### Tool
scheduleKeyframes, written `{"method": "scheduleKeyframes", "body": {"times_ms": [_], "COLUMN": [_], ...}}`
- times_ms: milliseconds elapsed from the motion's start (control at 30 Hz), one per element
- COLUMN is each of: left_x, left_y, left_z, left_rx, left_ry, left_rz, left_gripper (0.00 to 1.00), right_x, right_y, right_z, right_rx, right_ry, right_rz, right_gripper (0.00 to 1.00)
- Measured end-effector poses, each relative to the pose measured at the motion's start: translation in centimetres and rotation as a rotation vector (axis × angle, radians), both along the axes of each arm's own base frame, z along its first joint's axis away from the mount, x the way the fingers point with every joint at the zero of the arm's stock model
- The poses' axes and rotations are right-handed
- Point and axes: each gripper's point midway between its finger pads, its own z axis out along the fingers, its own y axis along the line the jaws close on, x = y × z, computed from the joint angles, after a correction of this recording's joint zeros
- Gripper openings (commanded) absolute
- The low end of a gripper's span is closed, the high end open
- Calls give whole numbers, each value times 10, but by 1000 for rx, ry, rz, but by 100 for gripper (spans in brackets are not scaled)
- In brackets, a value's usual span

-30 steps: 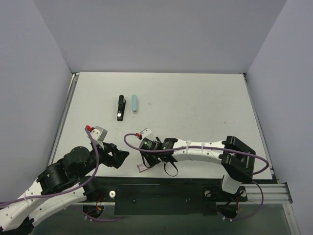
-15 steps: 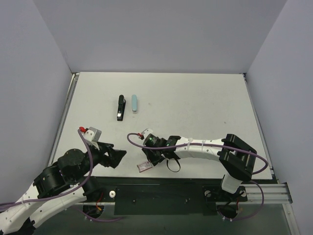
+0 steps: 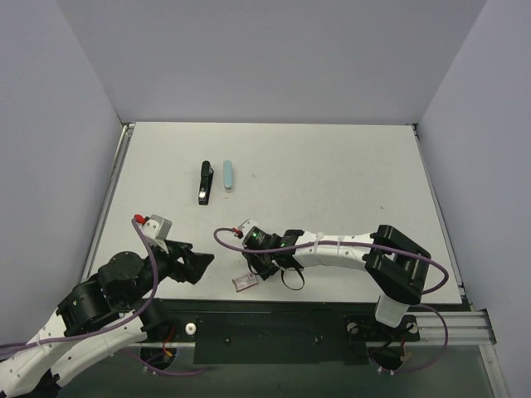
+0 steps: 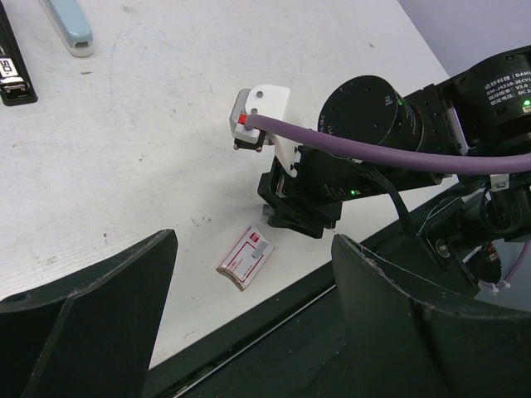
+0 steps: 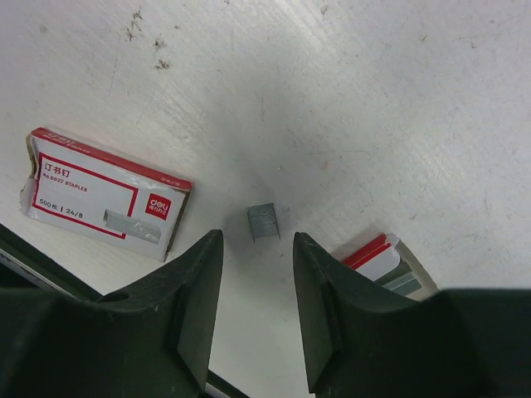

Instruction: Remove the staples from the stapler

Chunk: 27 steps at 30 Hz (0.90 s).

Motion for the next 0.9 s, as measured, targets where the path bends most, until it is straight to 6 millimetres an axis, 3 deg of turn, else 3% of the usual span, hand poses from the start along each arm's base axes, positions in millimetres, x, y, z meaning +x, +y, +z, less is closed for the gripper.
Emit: {"method": "scheduleKeyframes", "body": {"times_ms": [500, 900], "left_x": [2, 3], "left_y": [0, 0], "left_z": [-2, -4], "left_rx": [8, 9], "left_ry": [8, 17], "left_rz": [10, 10], "left_gripper": [86, 86], "right_x": [2, 1], "right_y": [6, 7], "right_z": [-8, -8], "right_rx": [6, 9], "right_ry": [3, 1], "right_rz": [13, 13], "right_gripper": [30, 18]}}
